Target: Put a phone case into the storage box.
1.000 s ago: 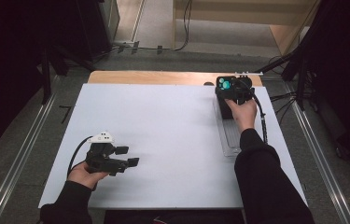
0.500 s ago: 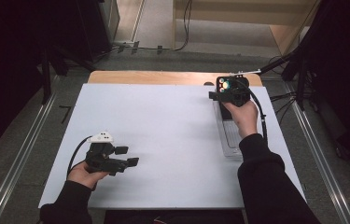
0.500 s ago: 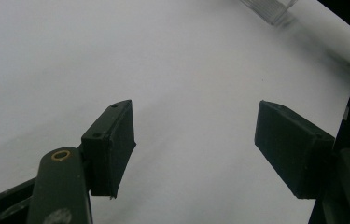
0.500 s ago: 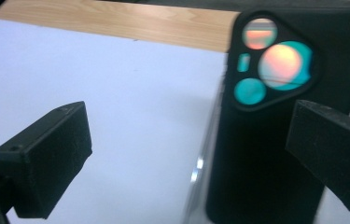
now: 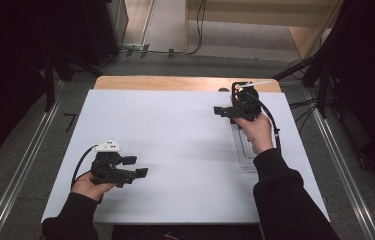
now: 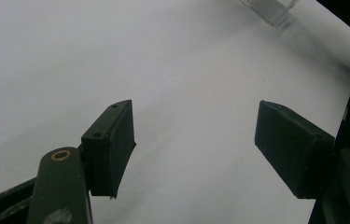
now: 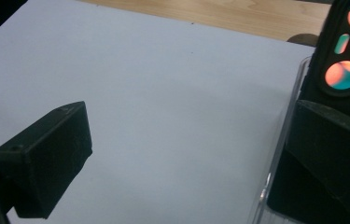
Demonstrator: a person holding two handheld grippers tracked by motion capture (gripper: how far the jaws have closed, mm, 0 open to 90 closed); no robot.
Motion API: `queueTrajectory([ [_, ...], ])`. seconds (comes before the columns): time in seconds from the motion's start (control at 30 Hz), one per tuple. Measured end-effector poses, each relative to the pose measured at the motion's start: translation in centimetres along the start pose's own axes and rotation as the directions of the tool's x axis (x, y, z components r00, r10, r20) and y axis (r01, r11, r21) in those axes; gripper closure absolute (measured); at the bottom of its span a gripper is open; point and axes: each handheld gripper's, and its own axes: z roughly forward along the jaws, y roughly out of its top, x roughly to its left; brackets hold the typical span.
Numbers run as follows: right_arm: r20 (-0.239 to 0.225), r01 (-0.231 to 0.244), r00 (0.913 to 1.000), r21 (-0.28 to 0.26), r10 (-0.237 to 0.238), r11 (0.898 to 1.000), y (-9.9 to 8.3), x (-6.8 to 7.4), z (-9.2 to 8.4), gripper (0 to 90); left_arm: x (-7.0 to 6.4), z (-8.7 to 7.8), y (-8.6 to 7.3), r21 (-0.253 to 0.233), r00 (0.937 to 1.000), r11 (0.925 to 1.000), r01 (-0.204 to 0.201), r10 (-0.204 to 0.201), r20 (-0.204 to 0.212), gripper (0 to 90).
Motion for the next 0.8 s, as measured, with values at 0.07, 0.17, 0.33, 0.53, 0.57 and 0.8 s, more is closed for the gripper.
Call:
queueTrajectory([
  [0.07,-0.012,0.008,0.9999,0.005,-0.008,1.000,-0.2,0.3,-0.1,0.0,0.0,0.0,0.0,0.001,1.0000,1.0000,0.000,0.000,-0.003,28.8],
  [0.17,-0.022,0.017,0.9996,0.002,-0.017,1.000,-0.5,0.7,-0.5,7.1,0.1,0.0,0.0,0.001,1.0000,1.0000,0.001,-0.001,-0.002,28.7],
  [0.33,-0.046,0.033,0.9984,0.007,-0.033,0.999,-1.0,1.4,-0.7,11.6,0.1,0.0,0.1,0.003,1.0000,1.0000,0.001,-0.001,0.003,28.7],
  [0.53,-0.093,0.040,0.9950,0.028,-0.038,0.999,-1.7,2.0,-0.8,19.3,0.2,0.0,0.1,0.006,1.0000,1.0000,0.002,-0.002,0.009,28.7],
  [0.57,-0.103,0.044,0.9939,0.026,-0.041,0.999,-1.8,2.1,-0.8,20.6,0.2,0.0,0.1,0.006,1.0000,1.0000,0.002,-0.002,0.009,28.8],
  [0.8,-0.163,0.072,0.9845,0.044,-0.064,0.996,-3.1,3.2,-1.2,22.9,0.2,0.0,0.1,0.007,0.9999,1.0000,0.003,-0.003,0.014,28.7],
])
